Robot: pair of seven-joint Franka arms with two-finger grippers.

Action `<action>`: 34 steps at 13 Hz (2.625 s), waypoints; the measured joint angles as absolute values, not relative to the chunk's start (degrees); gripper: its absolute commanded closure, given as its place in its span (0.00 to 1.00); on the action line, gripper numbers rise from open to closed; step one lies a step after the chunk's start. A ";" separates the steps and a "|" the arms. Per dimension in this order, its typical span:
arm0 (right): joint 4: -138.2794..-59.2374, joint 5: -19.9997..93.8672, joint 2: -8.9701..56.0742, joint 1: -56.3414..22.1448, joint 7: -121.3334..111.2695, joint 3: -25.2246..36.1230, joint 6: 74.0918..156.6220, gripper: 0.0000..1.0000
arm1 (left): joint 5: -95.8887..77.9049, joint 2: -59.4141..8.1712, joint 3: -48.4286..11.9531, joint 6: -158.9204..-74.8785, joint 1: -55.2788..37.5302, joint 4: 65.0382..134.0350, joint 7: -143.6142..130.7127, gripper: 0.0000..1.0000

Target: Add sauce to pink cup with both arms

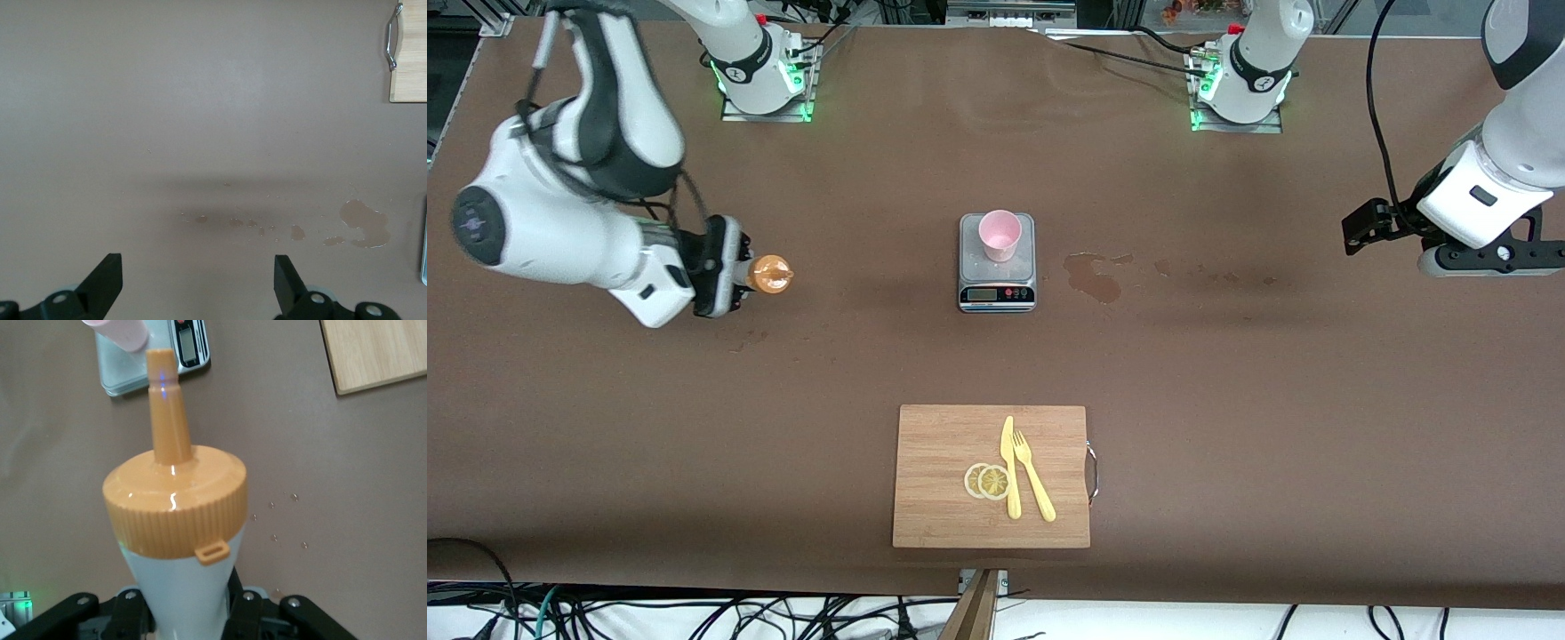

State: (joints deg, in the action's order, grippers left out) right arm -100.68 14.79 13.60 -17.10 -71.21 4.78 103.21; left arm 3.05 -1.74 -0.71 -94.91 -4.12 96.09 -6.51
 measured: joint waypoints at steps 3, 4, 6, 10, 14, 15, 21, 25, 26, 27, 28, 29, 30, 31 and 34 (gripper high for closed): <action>-98.79 6.04 13.60 -25.50 -57.93 4.79 102.18 1.00 | 3.05 -1.82 -0.69 -94.91 -4.06 96.04 -6.51 0.00; -98.62 3.88 13.63 -28.09 -53.98 4.79 101.55 1.00 | 3.05 -1.85 -0.70 -94.91 -4.06 96.03 -6.51 0.00; -98.56 0.74 13.88 -32.78 -46.71 4.76 99.82 1.00 | 3.05 -2.21 -0.86 -94.91 -4.11 96.02 -6.51 0.00; -97.41 -3.74 15.69 -41.51 -32.11 4.02 96.51 1.00 | 3.05 -2.83 -1.08 -94.91 -4.37 95.95 -6.51 0.00; -93.50 -5.97 20.43 -47.53 -23.55 3.87 91.94 1.00 | 2.78 -2.84 -1.11 -94.91 -4.39 95.89 -6.51 0.00; -92.77 -6.17 21.52 -48.60 -22.05 3.87 91.25 1.00 | 1.63 -2.84 -1.10 -94.91 -4.38 95.87 -6.51 0.00; -90.96 -8.06 26.28 -53.96 -16.21 3.84 87.82 1.00 | -1.04 -3.09 -0.94 -94.91 -4.34 95.86 -6.51 0.00; -90.61 -8.94 28.65 -55.97 -15.60 3.78 85.14 1.00 | -1.04 -3.21 -0.93 -94.91 -4.33 95.86 -6.51 0.00; -90.08 -9.22 29.26 -56.03 -15.60 3.62 84.60 1.00 | -1.04 -3.22 -0.93 -94.91 -4.33 95.86 -6.51 0.00; -89.00 -9.54 30.07 -56.07 -15.60 3.47 83.85 1.00 | -1.04 -3.23 -0.93 -94.91 -4.33 95.86 -6.51 0.00; -87.48 -9.67 31.04 -56.11 -15.60 3.42 83.01 1.00 | -1.04 -3.23 -0.93 -94.91 -4.33 95.86 -6.51 0.00; -85.84 -9.74 31.99 -56.10 -15.60 3.42 82.34 1.00 | -1.04 -3.24 -0.93 -94.91 -4.33 95.86 -6.51 0.00; -84.24 -9.81 32.99 -56.08 -15.60 3.44 81.90 1.00 | -1.04 -3.24 -0.93 -94.91 -4.33 95.86 -6.51 0.00; -83.03 -9.83 33.86 -56.07 -15.60 3.45 81.62 1.00 | -1.04 -3.24 -0.93 -94.91 -4.33 95.86 -6.51 0.00; -81.03 -9.85 36.29 -56.04 -15.60 3.47 80.66 1.00 | -1.04 -3.28 -1.02 -94.88 -4.33 95.86 -6.51 0.00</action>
State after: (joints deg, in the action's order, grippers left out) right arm -81.03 -9.85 36.29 -56.04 -15.60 3.47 80.66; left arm -1.04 -3.28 -1.02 -94.88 -4.33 95.86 -6.51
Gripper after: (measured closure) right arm 0.634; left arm 0.000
